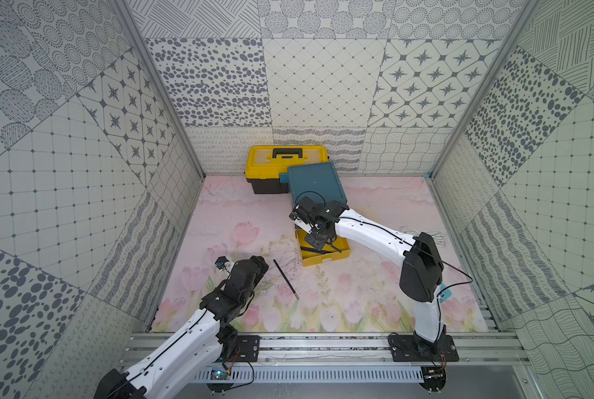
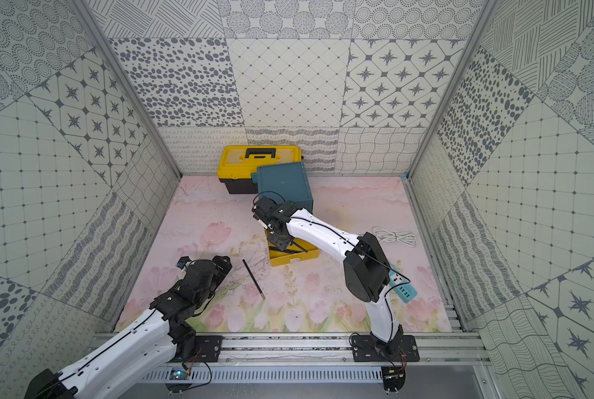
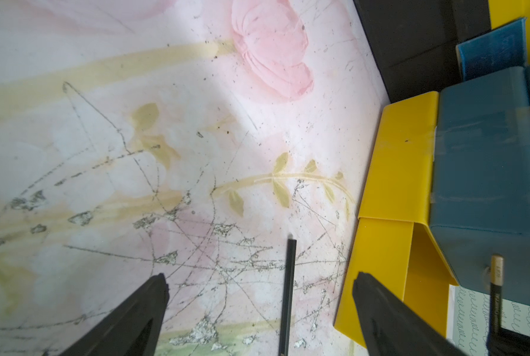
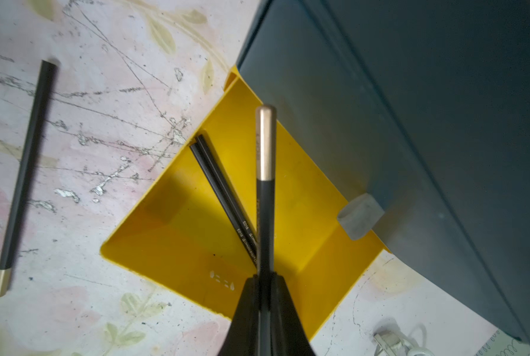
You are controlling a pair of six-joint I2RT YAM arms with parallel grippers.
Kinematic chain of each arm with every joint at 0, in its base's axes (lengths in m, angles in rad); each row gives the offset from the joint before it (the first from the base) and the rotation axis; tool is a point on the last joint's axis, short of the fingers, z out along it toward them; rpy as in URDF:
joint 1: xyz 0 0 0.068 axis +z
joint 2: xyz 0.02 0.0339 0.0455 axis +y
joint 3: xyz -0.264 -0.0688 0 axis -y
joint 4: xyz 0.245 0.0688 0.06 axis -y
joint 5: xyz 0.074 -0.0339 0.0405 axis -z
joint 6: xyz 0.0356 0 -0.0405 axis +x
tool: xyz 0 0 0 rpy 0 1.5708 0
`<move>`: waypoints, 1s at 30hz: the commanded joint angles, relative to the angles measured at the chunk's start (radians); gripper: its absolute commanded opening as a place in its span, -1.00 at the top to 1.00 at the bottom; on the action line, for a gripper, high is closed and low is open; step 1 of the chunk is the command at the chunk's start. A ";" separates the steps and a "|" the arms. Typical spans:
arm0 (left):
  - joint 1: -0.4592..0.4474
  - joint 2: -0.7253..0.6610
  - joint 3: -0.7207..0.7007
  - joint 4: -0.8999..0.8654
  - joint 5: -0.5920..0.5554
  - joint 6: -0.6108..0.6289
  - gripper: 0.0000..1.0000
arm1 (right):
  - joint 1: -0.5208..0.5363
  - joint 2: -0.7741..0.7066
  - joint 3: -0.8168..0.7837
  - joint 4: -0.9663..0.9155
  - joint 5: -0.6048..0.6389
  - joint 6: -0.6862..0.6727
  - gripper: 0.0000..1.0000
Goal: Please place the pencils in the drawer according to their color
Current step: Place the pencil in the drawer.
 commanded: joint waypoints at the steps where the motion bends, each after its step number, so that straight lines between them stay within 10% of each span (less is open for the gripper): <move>1: 0.004 0.003 0.004 -0.012 -0.027 -0.001 -0.99 | -0.008 -0.051 -0.049 0.058 -0.011 -0.059 1.00; 30: 0.003 0.023 0.008 0.010 -0.023 -0.004 -0.99 | -0.039 0.027 -0.069 0.105 -0.058 -0.266 1.00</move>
